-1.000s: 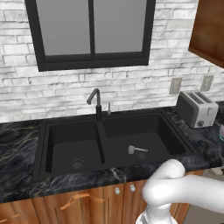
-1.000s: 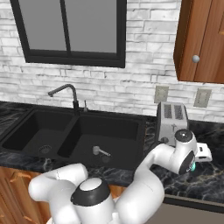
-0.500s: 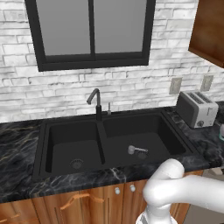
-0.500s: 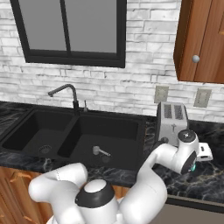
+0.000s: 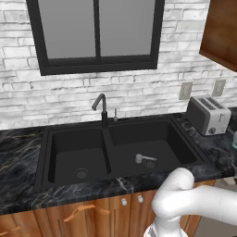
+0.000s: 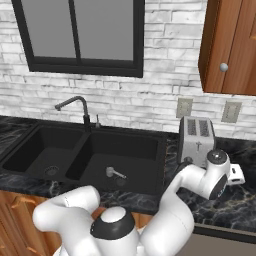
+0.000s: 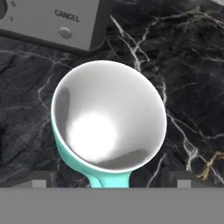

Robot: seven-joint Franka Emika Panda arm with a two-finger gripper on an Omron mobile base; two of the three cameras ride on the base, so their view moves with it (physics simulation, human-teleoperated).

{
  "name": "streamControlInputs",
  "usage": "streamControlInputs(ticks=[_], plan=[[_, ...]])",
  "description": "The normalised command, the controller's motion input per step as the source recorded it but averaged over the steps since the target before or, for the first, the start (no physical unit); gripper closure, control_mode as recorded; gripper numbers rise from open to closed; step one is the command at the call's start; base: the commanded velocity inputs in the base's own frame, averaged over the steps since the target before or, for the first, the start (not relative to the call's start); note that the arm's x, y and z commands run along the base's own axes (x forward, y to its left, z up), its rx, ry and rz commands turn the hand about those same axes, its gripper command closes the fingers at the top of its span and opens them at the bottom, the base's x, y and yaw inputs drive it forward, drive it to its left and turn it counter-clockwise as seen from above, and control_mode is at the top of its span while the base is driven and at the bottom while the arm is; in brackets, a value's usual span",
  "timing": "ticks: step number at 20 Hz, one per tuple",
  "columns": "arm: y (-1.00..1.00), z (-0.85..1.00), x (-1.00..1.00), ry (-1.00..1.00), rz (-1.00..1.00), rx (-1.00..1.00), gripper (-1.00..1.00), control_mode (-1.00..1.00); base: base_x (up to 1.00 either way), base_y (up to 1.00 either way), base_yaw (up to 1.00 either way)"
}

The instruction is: Move any existing items from the left basin to the right basin for drying. Then move the mug from the counter to the left basin of the sink for washing.

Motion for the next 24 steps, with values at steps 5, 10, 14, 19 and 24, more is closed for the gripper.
streamControlInputs(ticks=[5,10,14,19,24], plan=[[0.0,-0.23,0.0,0.0,0.02,0.0,-1.0,-1.0,0.0,0.0,0.0],[0.0,-0.18,0.0,0.01,0.02,0.0,1.0,-1.0,0.0,0.0,0.0],[0.04,-0.02,0.0,0.02,0.0,0.0,1.0,-1.0,0.0,0.0,0.0],[0.0,0.0,0.0,0.02,0.0,0.0,1.0,-1.0,0.0,0.0,0.0],[0.04,0.56,-0.21,0.0,0.07,0.0,1.0,-1.0,0.0,0.0,0.0]])
